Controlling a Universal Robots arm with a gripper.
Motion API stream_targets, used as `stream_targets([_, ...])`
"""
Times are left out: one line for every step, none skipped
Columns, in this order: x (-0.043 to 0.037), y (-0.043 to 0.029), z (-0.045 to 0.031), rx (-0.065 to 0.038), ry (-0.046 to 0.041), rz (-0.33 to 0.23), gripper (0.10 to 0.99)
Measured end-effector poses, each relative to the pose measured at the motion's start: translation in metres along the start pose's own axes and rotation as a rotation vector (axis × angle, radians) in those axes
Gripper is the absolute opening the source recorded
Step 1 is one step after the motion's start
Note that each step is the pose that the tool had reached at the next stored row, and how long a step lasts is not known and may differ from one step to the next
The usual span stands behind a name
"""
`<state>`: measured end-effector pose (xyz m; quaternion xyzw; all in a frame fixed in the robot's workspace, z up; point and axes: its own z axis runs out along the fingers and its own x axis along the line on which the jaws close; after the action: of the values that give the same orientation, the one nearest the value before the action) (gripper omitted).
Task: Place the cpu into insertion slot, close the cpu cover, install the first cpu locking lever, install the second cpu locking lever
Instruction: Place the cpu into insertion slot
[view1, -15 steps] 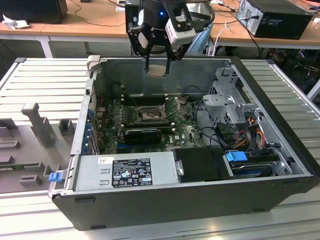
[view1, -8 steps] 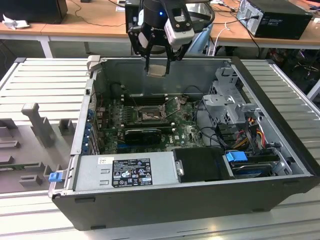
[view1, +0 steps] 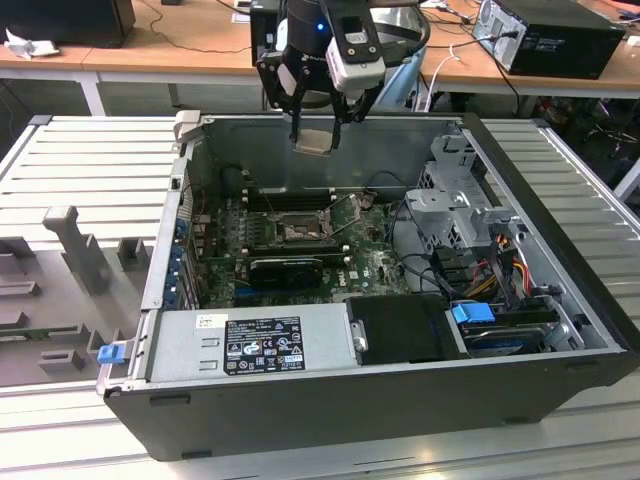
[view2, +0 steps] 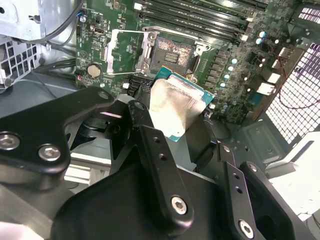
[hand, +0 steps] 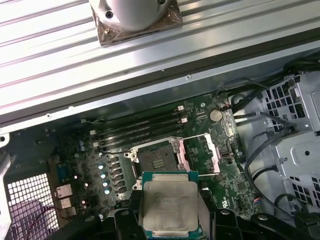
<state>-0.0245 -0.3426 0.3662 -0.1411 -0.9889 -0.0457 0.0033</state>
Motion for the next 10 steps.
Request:
stream_targets([0.0000,0.0000,0.0000,0.000,-0.0006,0.006,0.525])
stream_targets([0.0000,0.0000,0.0000,0.000,-0.0012,0.013,0.525])
stream_targets([0.0000,0.0000,0.0002,0.000,-0.0018,0.020,0.525])
stream_targets([0.0000,0.0000,0.0003,0.000,-0.0021,0.023,0.525])
stream_targets([0.0000,0.0000,0.0003,0.000,-0.0025,0.027,0.525])
stream_targets([0.0000,0.0000,0.0005,-0.001,-0.0030,0.033,0.525])
stream_targets([0.0000,0.0000,0.0005,-0.001,-0.0033,0.037,0.525])
stream_targets([0.0000,-0.0001,0.0005,-0.001,-0.0035,0.039,0.525])
stream_targets([0.0000,0.0000,0.0006,-0.001,-0.0038,0.041,0.525])
stream_targets([0.0000,-0.0001,0.0005,-0.001,-0.0040,0.044,0.525])
